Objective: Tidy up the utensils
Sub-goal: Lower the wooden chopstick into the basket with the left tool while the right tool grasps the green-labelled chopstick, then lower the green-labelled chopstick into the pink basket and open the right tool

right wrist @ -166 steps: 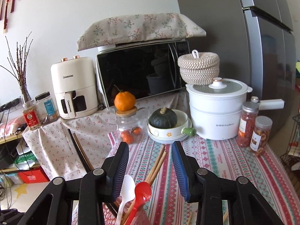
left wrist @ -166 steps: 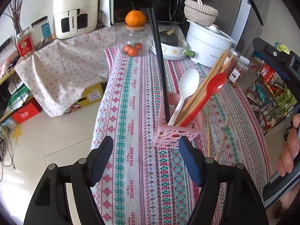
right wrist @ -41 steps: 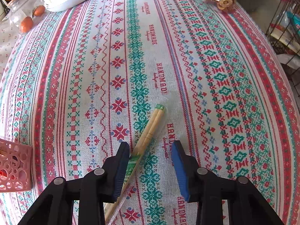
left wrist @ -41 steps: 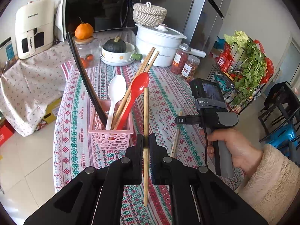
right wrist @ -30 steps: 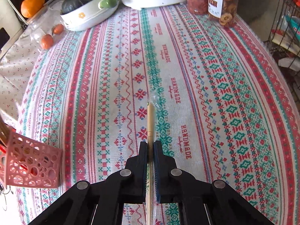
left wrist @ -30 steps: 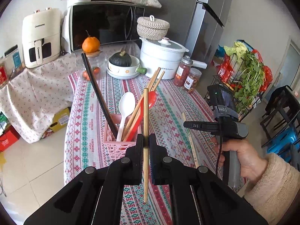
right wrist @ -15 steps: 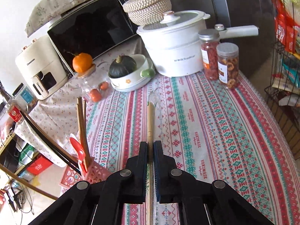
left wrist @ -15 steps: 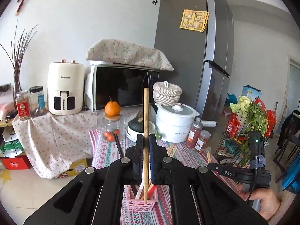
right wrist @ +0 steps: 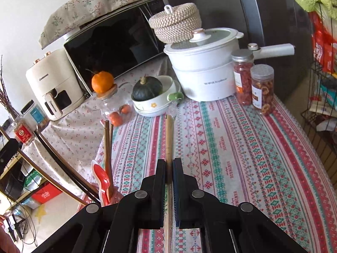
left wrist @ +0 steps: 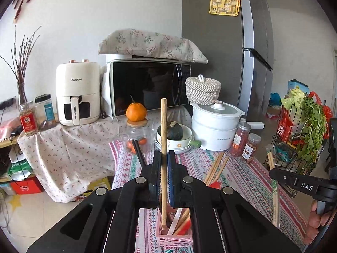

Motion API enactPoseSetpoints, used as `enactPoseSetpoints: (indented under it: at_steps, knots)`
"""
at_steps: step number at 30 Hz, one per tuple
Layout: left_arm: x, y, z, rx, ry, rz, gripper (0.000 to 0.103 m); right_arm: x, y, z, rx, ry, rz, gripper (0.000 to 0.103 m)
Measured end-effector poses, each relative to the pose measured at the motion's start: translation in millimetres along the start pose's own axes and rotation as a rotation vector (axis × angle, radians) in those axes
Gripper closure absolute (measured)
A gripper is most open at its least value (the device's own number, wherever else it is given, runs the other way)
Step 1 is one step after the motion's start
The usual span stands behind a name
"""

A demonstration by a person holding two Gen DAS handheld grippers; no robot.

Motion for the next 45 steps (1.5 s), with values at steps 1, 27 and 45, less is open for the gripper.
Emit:
enactPoseSetpoints:
  at_steps: [1, 27, 45]
  knots:
    - [1, -6, -3, 0.018, 0.0, 0.007, 0.097, 2, 2, 1, -0.017, 0.001, 0.002, 0.098]
    - [95, 3, -44, 0.383, 0.16, 0.121, 0.05, 147, -3, 25, -0.533, 0.168, -0.1, 0.098]
    - [101, -1, -53, 0.438, 0.171, 0.096, 0.043, 142, -35, -10, -0.381, 0.146, -0.088, 0.071]
Point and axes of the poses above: each gripper's, at about its wrist camera, not at the fingertips, and y roughly against the way its jaws point, x to its left, z to its top, the point moved 3 cm from there along -y, roughly the way its jaws point, and after that the axes turned 9 degrees about y, right-handed, at the moved point
